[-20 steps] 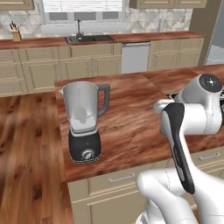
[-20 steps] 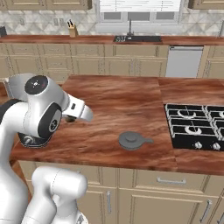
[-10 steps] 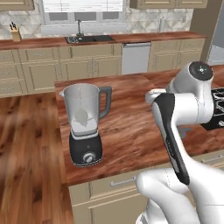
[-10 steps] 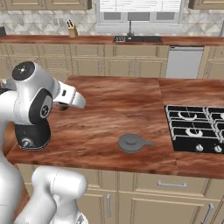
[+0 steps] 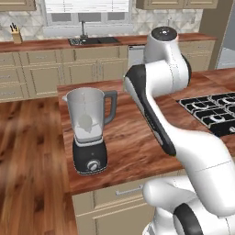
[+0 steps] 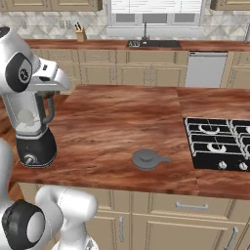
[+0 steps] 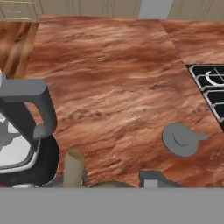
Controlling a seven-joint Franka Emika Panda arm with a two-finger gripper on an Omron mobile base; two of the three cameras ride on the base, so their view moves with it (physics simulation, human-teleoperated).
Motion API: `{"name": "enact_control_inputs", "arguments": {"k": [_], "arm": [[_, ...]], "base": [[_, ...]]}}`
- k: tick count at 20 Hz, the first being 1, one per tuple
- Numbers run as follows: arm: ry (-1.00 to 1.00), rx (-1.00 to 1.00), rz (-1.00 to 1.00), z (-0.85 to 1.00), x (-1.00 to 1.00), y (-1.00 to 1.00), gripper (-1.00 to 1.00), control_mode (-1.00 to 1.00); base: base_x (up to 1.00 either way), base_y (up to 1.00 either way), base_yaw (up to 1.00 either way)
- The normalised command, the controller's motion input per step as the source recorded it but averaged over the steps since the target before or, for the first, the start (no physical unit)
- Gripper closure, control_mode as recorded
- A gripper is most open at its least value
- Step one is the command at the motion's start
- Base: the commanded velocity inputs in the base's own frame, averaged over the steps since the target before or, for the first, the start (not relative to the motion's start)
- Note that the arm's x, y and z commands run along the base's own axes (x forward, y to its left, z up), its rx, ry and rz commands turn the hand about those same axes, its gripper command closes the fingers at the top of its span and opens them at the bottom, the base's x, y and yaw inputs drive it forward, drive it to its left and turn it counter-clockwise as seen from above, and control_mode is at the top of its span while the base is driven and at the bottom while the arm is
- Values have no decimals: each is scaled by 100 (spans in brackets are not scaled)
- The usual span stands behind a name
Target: Grab the garlic and lime from the fridge, place them in the blender, close the lid, and turn on the blender to create a marinade.
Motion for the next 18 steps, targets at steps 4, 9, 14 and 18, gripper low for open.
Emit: {"name": "enact_control_inputs", "arguments": {"k": [4,9,14,18], "arm": [[3,-6,19,-3,0,70,100,-100],[0,0,15,-1,12,51,100,-100],[0,0,18,0,16,44,100,-100],[3,0,32,0,33,34,100,-100]], "base": [[0,0,0],[0,0,0],[0,0,0],[0,0,0]]}}
